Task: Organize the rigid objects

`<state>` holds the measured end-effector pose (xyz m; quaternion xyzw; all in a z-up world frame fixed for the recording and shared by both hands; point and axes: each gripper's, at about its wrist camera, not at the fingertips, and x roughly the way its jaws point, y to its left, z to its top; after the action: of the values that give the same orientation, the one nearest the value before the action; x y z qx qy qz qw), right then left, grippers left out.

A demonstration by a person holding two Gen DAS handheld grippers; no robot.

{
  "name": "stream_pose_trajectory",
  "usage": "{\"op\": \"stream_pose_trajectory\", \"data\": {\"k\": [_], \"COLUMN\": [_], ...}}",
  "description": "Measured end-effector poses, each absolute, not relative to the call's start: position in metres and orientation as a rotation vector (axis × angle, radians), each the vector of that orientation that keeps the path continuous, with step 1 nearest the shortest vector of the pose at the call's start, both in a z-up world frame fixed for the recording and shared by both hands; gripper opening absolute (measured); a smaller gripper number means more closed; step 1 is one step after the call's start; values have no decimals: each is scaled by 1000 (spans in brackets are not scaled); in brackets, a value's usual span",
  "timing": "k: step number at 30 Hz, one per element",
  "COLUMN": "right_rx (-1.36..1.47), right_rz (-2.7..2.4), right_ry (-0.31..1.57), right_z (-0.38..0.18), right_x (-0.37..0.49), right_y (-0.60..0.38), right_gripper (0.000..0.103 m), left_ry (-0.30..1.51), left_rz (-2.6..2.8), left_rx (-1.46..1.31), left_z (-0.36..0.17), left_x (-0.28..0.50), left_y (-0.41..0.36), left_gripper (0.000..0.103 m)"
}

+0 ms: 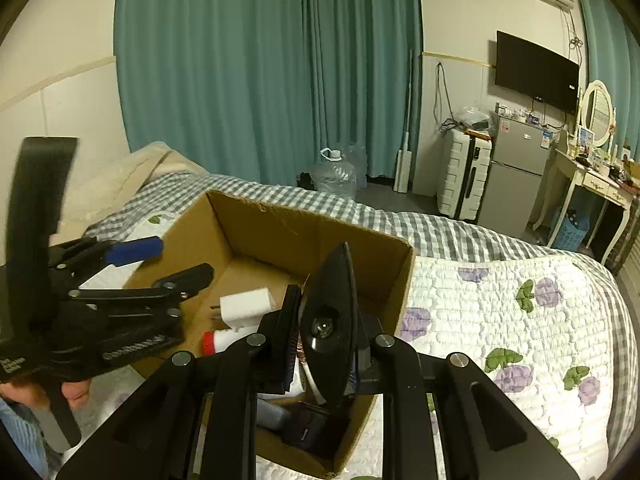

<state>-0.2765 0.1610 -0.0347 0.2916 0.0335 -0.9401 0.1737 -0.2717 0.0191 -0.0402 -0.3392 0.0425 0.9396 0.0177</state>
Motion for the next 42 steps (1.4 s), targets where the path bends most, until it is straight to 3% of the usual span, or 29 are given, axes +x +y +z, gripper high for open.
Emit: {"op": "stream_pose_trajectory", "data": {"k": [9, 18, 20, 21, 27, 33, 35, 37, 42], "right_rx": [838, 961, 969, 970, 891, 761, 714, 672, 587], "right_rz": [-2488, -2439, -2473, -2499, -2613, -2717, -2763, -2801, -2878], "right_ry": [-14, 33, 25, 24, 47, 169, 189, 193, 204], "right_z": [-24, -62, -64, -64, -37, 9, 26, 42, 84], "right_x": [-305, -339, -339, -339, -321, -267, -246, -223, -171], "right_y": [133, 108, 116, 119, 141, 154, 159, 165, 174], "right_gripper": [18, 21, 46, 64, 66, 73, 77, 89, 100], "left_ry": [110, 86, 80, 85, 105, 166, 133, 105, 79], "left_rz": [3038, 3072, 3067, 3063, 3069, 3134, 3153, 3158, 3168], "left_rx": [-920, -984, -987, -988, -955, -782, -711, -664, -565], "left_z": [-2, -18, -19, -21, -12, 35, 55, 71, 112], "left_x": [-254, -267, -267, -266, -256, -213, -192, -178, -138], "left_y": [-8, -26, -23, -21, -13, -3, -5, -6, -6], "left_gripper": [70, 70, 70, 70, 70, 73, 76, 77, 79]}}
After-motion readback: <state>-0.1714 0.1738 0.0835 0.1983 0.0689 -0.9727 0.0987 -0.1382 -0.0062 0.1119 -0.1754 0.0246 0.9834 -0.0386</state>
